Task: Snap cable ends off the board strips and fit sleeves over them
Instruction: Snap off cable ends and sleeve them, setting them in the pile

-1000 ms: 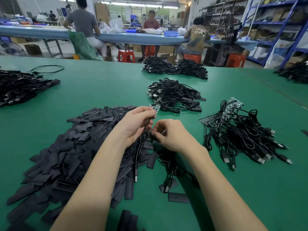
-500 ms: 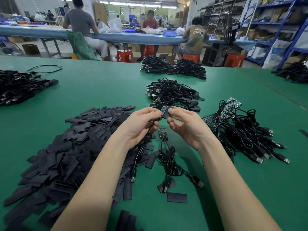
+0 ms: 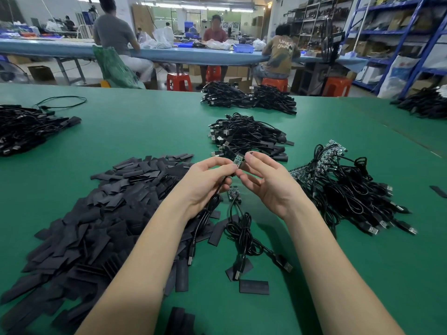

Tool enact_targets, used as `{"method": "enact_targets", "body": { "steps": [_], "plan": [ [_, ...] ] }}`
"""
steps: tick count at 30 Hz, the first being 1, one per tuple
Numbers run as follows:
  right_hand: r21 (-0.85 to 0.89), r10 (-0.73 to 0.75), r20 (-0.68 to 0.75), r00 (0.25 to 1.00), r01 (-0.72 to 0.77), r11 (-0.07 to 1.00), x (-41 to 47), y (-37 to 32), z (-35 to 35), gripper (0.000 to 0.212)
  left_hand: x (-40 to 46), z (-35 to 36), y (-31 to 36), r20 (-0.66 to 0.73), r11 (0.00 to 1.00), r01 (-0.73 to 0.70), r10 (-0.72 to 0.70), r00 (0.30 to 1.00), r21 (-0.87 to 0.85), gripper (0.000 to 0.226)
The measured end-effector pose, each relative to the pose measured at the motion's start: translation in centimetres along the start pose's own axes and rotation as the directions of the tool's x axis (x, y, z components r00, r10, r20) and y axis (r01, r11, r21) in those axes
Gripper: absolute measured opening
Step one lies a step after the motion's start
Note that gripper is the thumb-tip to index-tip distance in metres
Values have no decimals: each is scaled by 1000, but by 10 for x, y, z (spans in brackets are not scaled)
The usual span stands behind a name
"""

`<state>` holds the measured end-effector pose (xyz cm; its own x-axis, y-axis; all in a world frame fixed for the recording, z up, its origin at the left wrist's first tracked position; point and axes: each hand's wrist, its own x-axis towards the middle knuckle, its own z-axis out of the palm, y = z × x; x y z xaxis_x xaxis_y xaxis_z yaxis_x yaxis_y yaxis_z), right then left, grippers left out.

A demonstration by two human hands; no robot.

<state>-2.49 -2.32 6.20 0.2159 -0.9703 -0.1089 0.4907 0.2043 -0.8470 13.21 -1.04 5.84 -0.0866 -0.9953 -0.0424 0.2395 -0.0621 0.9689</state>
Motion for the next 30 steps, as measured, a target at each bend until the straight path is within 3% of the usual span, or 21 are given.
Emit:
{"method": "enact_targets", "body": {
  "steps": [4, 9, 15, 21, 30],
  "plan": [
    [-7, -32, 37, 999, 32, 999, 1, 0, -4, 22, -1, 0, 0, -6, 1000, 3, -3, 1000, -7, 8],
    [-65, -122, 23, 992, 123, 990, 0, -4, -11, 38, -1, -1, 1, -1, 999, 41, -41, 999, -30, 5],
    [-113, -250, 48, 967, 254, 961, 0, -5, -12, 31, -2, -1, 3, 21, 996, 78, -77, 997, -44, 5],
    [-69, -273, 39, 961, 275, 959, 1, -2, -13, 18, -1, -3, 4, 55, 995, 90, -87, 995, -47, 6],
    [-33, -255, 80, 964, 258, 966, 1, -2, -14, 23, -1, -3, 5, 65, 997, 77, -75, 995, -28, 6]
  ]
}}
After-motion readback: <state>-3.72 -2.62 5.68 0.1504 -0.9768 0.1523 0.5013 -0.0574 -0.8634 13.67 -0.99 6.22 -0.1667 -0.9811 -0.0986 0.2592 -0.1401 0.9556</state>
